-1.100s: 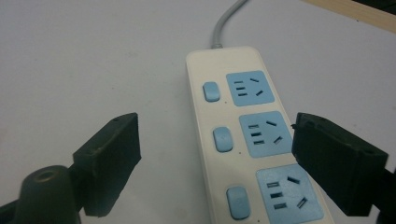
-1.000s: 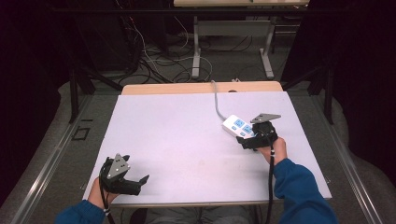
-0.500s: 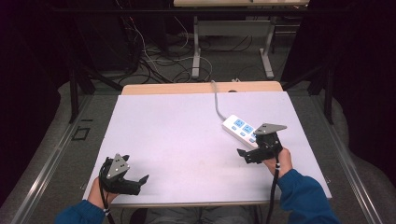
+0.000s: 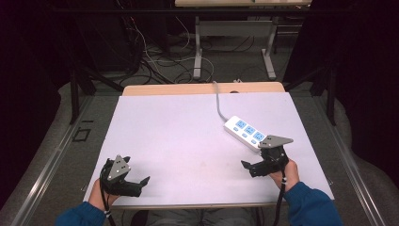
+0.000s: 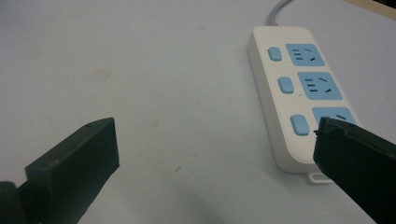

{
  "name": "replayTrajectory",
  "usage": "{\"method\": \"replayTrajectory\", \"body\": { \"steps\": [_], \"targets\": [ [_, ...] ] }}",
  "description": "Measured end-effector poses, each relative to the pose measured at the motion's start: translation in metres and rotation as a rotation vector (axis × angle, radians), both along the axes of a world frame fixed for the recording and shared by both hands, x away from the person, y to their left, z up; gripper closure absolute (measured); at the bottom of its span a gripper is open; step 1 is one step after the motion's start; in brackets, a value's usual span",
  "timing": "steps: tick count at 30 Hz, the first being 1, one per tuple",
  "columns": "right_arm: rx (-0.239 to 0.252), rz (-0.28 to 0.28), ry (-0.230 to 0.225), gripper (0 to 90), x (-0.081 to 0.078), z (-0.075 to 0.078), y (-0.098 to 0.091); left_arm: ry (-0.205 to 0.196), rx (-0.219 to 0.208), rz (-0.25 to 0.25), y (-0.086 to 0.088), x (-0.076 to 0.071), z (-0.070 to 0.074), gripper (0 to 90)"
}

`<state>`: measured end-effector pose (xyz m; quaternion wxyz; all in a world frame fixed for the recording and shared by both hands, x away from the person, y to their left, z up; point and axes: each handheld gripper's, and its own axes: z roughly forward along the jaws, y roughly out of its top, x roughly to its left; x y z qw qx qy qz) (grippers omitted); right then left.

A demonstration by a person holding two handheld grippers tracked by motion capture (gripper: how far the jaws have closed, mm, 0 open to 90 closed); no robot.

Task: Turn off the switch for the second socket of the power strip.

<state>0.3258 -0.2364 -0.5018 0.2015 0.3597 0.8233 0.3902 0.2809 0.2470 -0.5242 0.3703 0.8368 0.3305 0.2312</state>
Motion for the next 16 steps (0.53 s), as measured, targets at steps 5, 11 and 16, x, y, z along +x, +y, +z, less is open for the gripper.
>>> {"method": "replayTrajectory", "body": {
  "steps": [5, 11, 16],
  "targets": [
    [0.009, -0.009, 0.004, 0.0, -0.010, -0.003, -0.006, 0.000, 0.004, -0.003, 0.000, 0.000, 0.000, 0.3],
    [0.007, -0.012, 0.000, 0.0, -0.022, -0.008, -0.012, 0.002, 0.003, -0.003, 0.000, 0.000, 0.000, 0.3],
    [0.008, -0.025, -0.003, 0.0, -0.028, -0.008, -0.014, 0.002, 0.007, -0.004, 0.000, 0.000, 0.000, 0.3]
  ]
}}
